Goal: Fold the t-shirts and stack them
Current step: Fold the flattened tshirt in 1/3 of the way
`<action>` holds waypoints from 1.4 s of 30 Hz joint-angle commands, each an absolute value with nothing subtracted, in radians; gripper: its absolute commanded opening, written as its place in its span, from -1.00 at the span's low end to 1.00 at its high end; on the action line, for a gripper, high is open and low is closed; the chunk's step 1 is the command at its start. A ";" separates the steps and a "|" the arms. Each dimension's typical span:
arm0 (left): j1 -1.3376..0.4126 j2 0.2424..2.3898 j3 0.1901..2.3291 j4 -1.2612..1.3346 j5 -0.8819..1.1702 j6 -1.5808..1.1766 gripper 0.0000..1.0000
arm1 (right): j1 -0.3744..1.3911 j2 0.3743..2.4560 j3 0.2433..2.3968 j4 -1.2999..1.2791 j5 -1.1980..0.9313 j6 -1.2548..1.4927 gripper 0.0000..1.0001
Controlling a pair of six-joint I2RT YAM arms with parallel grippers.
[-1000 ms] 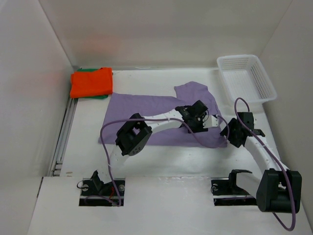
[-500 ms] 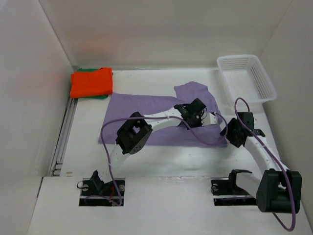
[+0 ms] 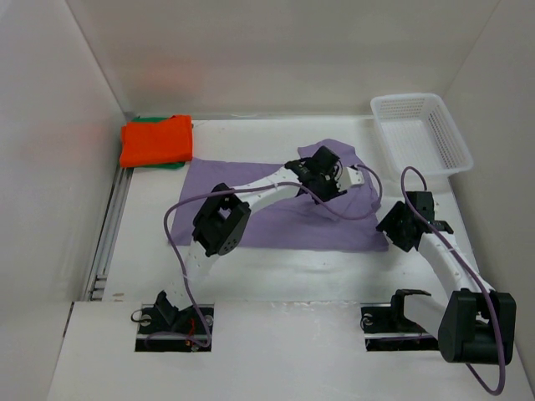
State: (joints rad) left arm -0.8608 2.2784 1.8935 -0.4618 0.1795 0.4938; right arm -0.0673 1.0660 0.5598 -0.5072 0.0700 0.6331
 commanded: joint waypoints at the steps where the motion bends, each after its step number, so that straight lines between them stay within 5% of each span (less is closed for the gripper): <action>1: -0.901 2.186 1.878 -0.506 0.343 0.532 -0.45 | -0.070 1.042 0.561 -0.465 0.072 0.635 0.35; 9: -0.969 2.221 1.852 -0.535 0.358 0.620 -0.20 | -0.070 1.034 0.560 -0.462 0.069 0.635 0.35; 42: -0.956 2.324 1.927 -0.571 0.247 0.638 -0.40 | -0.068 1.020 0.558 -0.465 0.072 0.637 0.36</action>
State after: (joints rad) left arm -0.9691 2.3203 1.8828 -0.5732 0.2401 0.6296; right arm -0.0673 1.0462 0.5598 -0.5041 0.0700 0.6327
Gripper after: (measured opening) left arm 0.306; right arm 0.678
